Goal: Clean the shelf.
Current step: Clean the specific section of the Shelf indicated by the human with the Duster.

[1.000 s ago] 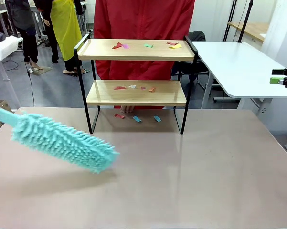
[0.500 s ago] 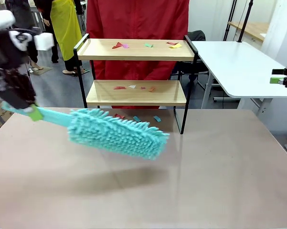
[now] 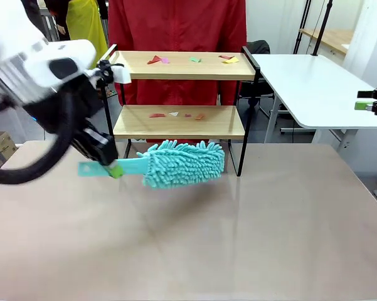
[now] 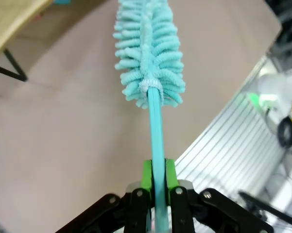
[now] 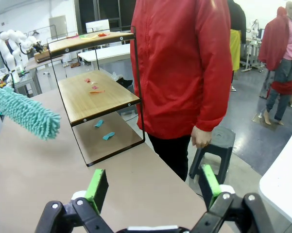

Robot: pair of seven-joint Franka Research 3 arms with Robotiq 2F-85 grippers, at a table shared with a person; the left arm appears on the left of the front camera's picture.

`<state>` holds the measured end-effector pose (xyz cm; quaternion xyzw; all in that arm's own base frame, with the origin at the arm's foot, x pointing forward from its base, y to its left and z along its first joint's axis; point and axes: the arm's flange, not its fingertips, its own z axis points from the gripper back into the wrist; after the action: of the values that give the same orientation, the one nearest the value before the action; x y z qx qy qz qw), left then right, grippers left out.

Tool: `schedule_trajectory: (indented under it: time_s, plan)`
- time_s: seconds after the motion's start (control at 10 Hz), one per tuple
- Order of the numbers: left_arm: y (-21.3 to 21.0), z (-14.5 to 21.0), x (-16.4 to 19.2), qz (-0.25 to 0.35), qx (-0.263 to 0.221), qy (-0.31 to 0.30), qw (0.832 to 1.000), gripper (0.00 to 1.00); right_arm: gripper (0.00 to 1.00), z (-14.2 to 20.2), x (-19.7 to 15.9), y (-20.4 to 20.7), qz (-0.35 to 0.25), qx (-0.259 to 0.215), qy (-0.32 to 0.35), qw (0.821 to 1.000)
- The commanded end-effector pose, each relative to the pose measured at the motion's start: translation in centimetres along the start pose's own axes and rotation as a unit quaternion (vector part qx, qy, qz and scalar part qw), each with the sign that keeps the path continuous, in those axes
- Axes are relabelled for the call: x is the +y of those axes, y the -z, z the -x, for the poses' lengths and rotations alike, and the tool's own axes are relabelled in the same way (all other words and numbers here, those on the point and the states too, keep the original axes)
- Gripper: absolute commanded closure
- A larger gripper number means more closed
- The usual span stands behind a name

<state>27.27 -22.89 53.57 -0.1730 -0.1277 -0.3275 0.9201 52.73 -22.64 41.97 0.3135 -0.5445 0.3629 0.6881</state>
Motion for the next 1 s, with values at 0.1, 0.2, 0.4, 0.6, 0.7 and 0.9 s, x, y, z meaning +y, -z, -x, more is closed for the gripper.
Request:
schedule_trajectory:
  time_s: [0.1, 0.2, 0.4, 0.6, 0.7, 0.9]
  plan:
    - [4.3, -0.4, -1.6, 0.033, -0.027, -0.040, 0.998, 0.87, 0.00, -0.2, 0.0, 0.1, 0.000, 0.000, -0.002, 1.000]
    - [1.7, 0.2, -1.3, 0.000, -0.017, -0.024, 1.000, 0.87, 0.00, -0.2, 0.0, 0.1, 0.000, 0.000, -0.002, 1.000]
    - [1.7, 0.2, -1.3, 0.000, -0.017, -0.024, 1.000, 0.87, 0.00, -0.2, 0.0, 0.1, 0.000, 0.000, -0.002, 1.000]
    - [2.8, 0.1, -1.4, 0.003, -0.017, -0.028, 0.999, 0.87, 0.00, -0.2, 0.0, 0.1, 0.000, 0.000, -0.002, 1.000]
    - [4.2, -1.2, -2.1, 0.021, -0.025, -0.038, 0.999, 0.87, 0.00, -0.2, 0.0, 0.1, 0.000, 0.000, -0.002, 1.000]
    - [6.4, -1.9, -3.2, 0.037, -0.047, -0.064, 0.996, 0.87, 0.00, -0.2, 0.0, 0.1, 0.000, 0.000, -0.002, 1.000]
